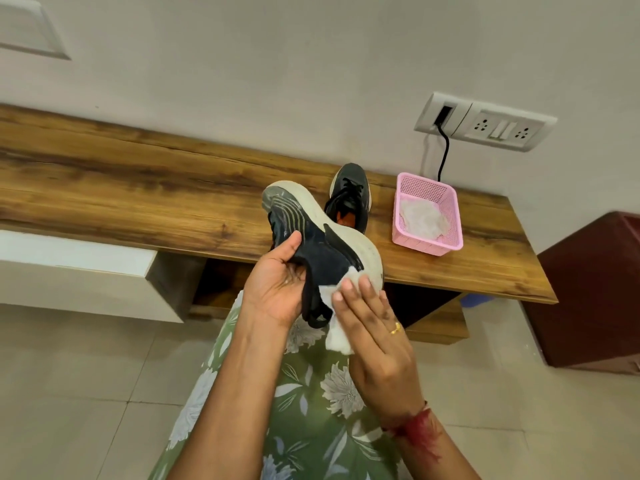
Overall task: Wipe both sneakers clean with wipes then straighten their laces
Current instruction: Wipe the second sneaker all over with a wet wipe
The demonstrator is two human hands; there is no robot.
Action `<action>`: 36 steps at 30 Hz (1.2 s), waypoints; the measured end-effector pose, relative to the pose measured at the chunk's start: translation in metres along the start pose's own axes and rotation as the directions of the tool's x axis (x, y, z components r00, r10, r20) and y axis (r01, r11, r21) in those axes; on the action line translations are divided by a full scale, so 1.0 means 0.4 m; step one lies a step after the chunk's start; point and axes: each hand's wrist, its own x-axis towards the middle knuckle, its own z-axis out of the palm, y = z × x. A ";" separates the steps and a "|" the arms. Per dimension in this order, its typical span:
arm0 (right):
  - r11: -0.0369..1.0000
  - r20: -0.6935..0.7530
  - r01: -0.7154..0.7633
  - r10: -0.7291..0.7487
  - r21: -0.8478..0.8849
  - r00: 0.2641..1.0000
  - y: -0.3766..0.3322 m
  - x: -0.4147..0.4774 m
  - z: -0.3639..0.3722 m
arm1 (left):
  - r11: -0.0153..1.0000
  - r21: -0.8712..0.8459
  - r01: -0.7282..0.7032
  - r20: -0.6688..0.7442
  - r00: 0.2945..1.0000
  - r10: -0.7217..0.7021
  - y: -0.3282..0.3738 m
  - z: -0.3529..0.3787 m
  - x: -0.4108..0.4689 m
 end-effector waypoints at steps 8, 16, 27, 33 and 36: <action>0.989 0.003 -0.064 0.064 0.137 0.998 -0.037 -0.012 -0.051 | 1.000 -0.012 -0.013 0.032 0.999 0.013 0.024 0.006 -0.015; 0.995 -0.070 0.082 -0.086 -0.049 0.994 -0.001 0.077 -0.024 | 1.000 0.006 0.023 -0.058 0.998 -0.023 0.021 0.003 -0.010; 0.988 -0.037 0.147 -0.149 -0.038 0.988 -0.016 0.005 -0.077 | 1.000 -0.003 -0.028 -0.117 0.993 0.028 0.044 0.010 -0.025; 0.954 -0.010 0.250 -0.255 -0.167 0.967 0.026 0.043 -0.038 | 0.999 0.024 0.036 -0.161 0.986 -0.032 0.031 0.026 -0.029; 0.938 -0.005 0.278 -0.285 -0.208 0.958 0.055 0.026 -0.030 | 1.000 0.010 -0.016 -0.172 0.985 0.017 0.037 0.021 -0.027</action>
